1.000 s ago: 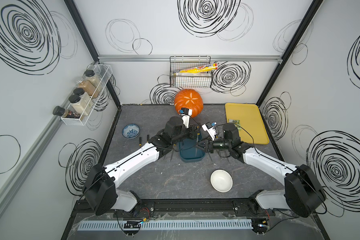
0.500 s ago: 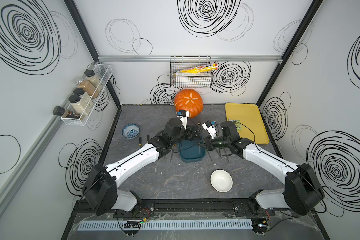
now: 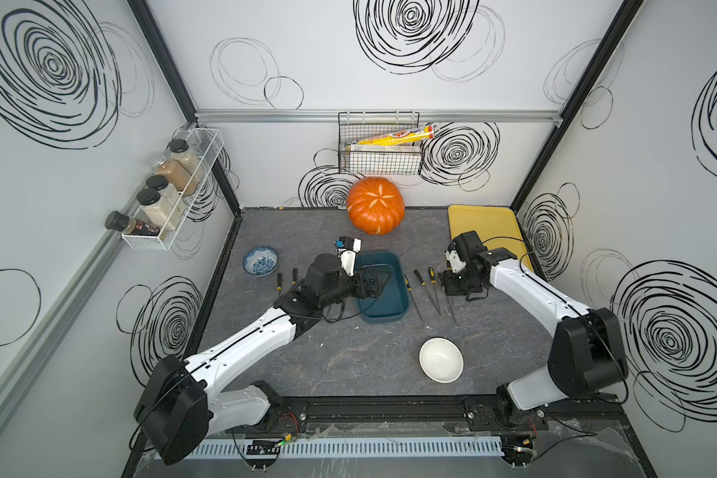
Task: Take the file tool out of the storage box
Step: Place the file tool at the center of the board.
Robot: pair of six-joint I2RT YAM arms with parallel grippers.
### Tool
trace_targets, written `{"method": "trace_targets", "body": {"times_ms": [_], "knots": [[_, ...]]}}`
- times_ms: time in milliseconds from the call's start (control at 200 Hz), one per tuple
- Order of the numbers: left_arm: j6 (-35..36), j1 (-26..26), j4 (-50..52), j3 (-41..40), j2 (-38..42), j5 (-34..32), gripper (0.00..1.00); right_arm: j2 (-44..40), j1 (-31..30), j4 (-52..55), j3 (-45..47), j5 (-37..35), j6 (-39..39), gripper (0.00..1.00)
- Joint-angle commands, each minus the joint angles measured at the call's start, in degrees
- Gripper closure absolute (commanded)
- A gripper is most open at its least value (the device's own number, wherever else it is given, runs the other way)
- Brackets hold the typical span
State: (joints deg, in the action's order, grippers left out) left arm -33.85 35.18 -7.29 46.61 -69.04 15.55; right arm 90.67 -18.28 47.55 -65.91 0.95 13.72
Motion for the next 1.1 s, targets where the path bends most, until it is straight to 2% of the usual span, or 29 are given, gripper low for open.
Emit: {"method": "trace_targets", "body": {"times_ms": [0, 95, 215, 726, 1091], "knots": [[0.6, -0.8, -1.0, -0.7, 1.5, 4.3, 0.01, 5.2, 0.2, 12.0, -2.9, -6.5, 1.1, 1.00], [0.8, -0.9, 0.2, -0.6, 1.7, 5.5, 0.01, 7.5, 1.7, 13.9, -4.7, -8.2, 1.4, 1.00], [0.5, -0.9, -0.9, -1.4, 2.4, 5.6, 0.01, 9.9, 3.6, 15.1, -5.8, -5.3, 0.3, 1.00], [1.1, -0.9, 0.3, -0.7, 1.1, 5.5, 0.01, 21.3, 4.0, 16.0, -10.8, -4.6, -1.7, 1.00], [1.2, -0.9, 1.9, 0.2, -0.1, 5.7, 0.01, 28.0, 4.6, 21.9, -17.2, -2.4, -1.7, 0.97]]}}
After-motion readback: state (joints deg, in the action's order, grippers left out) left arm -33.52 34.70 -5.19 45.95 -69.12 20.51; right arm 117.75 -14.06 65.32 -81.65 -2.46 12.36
